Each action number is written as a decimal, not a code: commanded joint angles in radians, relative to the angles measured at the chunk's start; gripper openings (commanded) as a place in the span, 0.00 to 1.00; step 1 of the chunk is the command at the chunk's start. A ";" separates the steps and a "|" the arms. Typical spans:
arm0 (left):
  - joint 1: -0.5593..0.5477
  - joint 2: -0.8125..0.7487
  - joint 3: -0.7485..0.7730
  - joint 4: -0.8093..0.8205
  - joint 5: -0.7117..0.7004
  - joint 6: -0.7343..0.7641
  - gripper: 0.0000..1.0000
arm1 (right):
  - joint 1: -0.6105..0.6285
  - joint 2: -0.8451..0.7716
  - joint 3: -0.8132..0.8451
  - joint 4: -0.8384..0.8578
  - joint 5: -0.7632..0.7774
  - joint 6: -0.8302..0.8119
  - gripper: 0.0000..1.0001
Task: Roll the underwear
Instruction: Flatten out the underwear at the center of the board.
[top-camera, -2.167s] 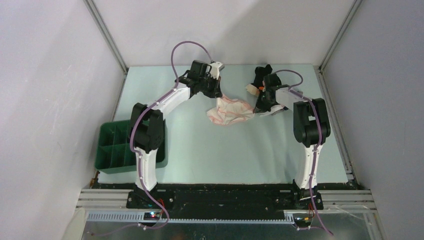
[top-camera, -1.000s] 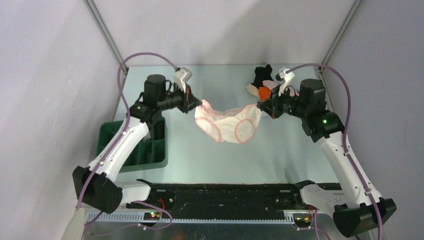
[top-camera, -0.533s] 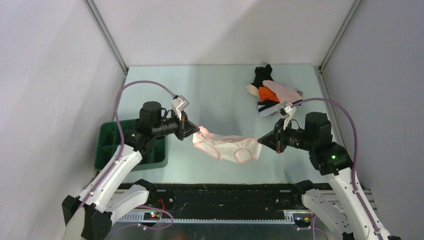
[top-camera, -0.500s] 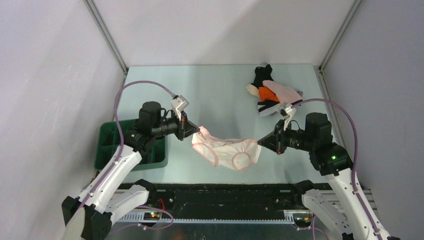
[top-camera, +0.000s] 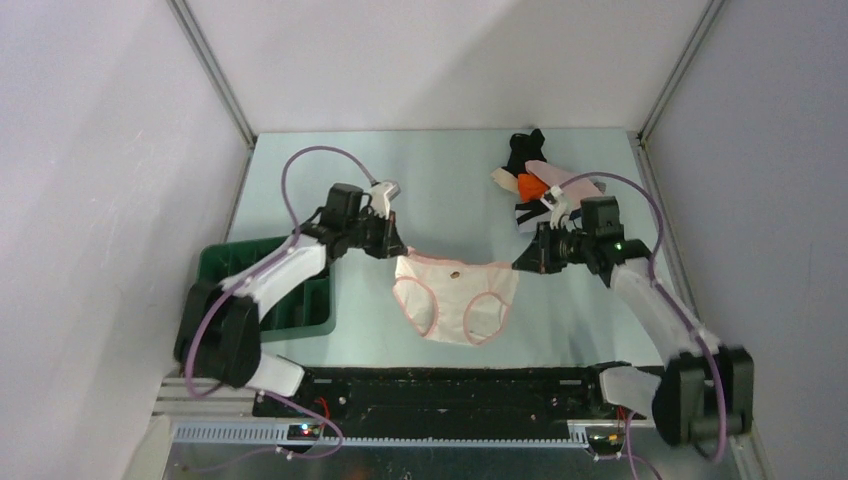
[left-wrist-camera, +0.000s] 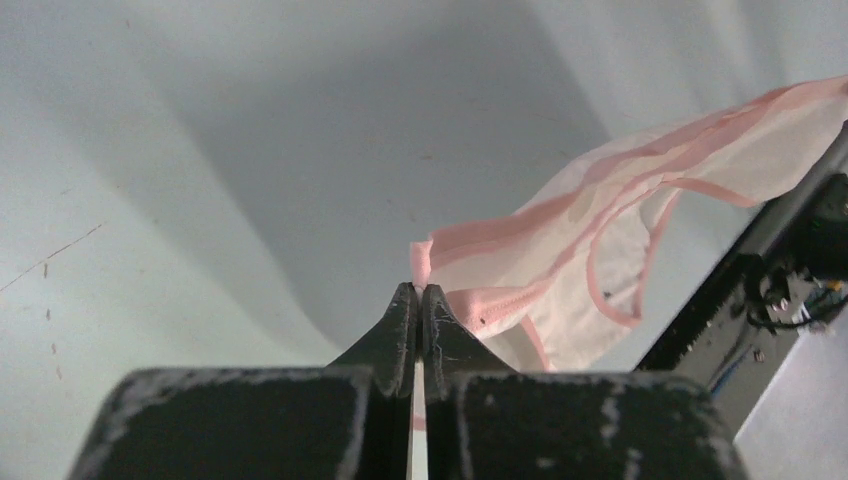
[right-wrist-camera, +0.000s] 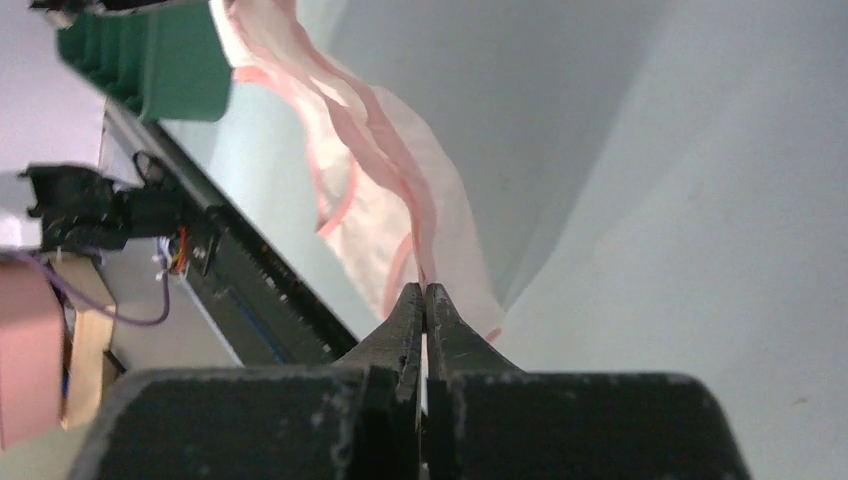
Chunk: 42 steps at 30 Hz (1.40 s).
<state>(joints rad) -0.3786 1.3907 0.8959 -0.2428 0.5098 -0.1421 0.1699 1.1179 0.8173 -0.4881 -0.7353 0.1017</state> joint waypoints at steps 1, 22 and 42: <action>0.006 0.174 0.103 0.109 -0.092 -0.050 0.00 | -0.041 0.217 0.042 0.193 0.036 -0.015 0.00; 0.022 0.555 0.438 0.011 -0.271 0.019 0.08 | -0.051 0.796 0.460 0.156 0.219 -0.251 0.00; 0.110 0.621 0.504 -0.131 -0.081 -0.078 0.50 | 0.126 0.652 0.455 0.067 0.346 -0.280 0.31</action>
<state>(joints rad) -0.2680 1.9709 1.3586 -0.3355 0.3241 -0.2028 0.2626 1.8305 1.3247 -0.3901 -0.3893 -0.1528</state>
